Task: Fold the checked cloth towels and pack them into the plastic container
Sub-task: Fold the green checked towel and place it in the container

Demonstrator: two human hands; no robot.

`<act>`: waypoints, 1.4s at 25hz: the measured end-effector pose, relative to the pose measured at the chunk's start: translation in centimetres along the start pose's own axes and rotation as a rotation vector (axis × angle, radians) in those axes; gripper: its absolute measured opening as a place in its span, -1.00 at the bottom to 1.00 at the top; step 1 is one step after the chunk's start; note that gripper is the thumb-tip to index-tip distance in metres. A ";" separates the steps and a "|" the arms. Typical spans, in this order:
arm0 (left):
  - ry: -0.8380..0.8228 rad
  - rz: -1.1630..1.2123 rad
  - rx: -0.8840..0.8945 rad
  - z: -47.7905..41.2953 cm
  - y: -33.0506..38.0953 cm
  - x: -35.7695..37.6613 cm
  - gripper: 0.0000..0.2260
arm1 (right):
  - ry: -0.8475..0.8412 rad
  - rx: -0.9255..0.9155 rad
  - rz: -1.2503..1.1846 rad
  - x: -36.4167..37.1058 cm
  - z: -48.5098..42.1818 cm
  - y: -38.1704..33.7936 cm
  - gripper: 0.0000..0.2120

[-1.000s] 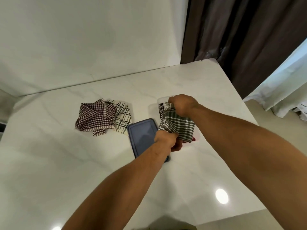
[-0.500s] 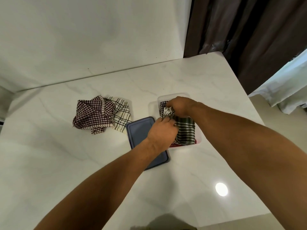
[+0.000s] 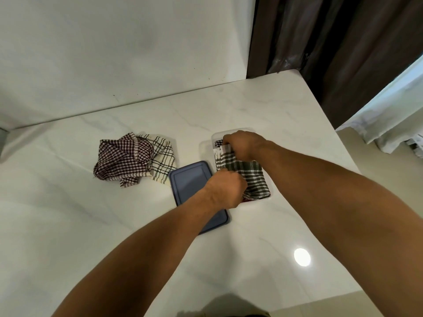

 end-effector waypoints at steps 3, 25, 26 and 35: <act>-0.120 0.133 -0.009 0.5 -0.1 0.7 -0.71 | -0.093 0.022 -0.019 1.6 0.2 0.0 -0.49; -0.326 -0.142 -0.274 -0.9 -2.2 2.3 0.00 | -0.290 0.104 0.284 7.8 3.2 2.4 0.43; -0.324 -0.131 -0.264 -1.0 -2.2 2.3 0.00 | -0.302 0.110 0.278 7.9 3.3 2.4 0.42; -0.308 -0.146 -0.290 -0.3 -1.0 1.6 -0.12 | -0.225 0.072 0.241 8.1 4.2 1.8 0.34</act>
Point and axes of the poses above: each hand's wrist, its own z-axis away from the middle knuckle, its own x-axis out of the palm, y = z × x, the point moved 5 cm from there along -z, towards the middle knuckle, and after that the axes turned 14 degrees about -z, right-handed, at the moved point
